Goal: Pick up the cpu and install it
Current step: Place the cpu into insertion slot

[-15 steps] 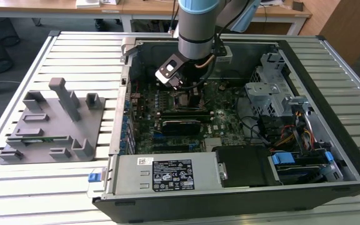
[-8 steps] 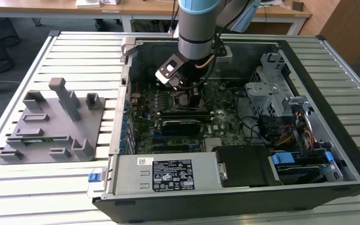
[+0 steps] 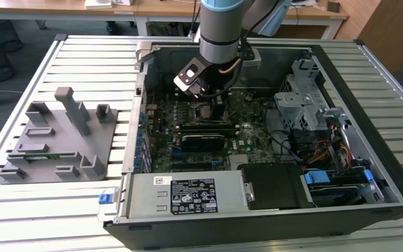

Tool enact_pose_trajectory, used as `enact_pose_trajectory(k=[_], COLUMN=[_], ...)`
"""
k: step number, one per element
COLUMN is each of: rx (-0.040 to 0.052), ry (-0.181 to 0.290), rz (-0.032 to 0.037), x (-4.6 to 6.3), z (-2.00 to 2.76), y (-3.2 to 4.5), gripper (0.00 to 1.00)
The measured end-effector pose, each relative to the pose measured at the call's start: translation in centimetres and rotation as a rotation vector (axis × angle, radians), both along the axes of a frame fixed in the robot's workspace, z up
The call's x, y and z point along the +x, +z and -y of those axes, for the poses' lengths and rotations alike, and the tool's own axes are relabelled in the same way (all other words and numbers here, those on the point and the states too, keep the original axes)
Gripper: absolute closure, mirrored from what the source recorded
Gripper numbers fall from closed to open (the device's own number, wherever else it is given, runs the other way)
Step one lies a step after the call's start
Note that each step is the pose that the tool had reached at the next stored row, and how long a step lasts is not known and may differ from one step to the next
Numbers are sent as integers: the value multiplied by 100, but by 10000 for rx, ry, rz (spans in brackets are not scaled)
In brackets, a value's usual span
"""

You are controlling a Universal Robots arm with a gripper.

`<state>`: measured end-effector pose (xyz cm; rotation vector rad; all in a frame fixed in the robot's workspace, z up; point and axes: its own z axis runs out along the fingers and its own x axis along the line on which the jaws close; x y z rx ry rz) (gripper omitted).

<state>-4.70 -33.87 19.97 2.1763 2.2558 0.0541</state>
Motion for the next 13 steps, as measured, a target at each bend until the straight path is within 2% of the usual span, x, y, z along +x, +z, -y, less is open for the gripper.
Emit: enact_pose_trajectory(k=[4, 6, 7, 9, 10, 13], rx=[0, 1, -1, -1, -1, -1], ry=[0, 0, 0, 0, 0, 0], rz=[-1, 0, -1, -1, -1, -1], x=[0, 0, 0, 0, 0, 0], z=[0, 0, 0, 0, 0, 0], y=[28, 47, 55, 65, 71, 89], gripper=[40, 53, 53, 65, 65, 82])
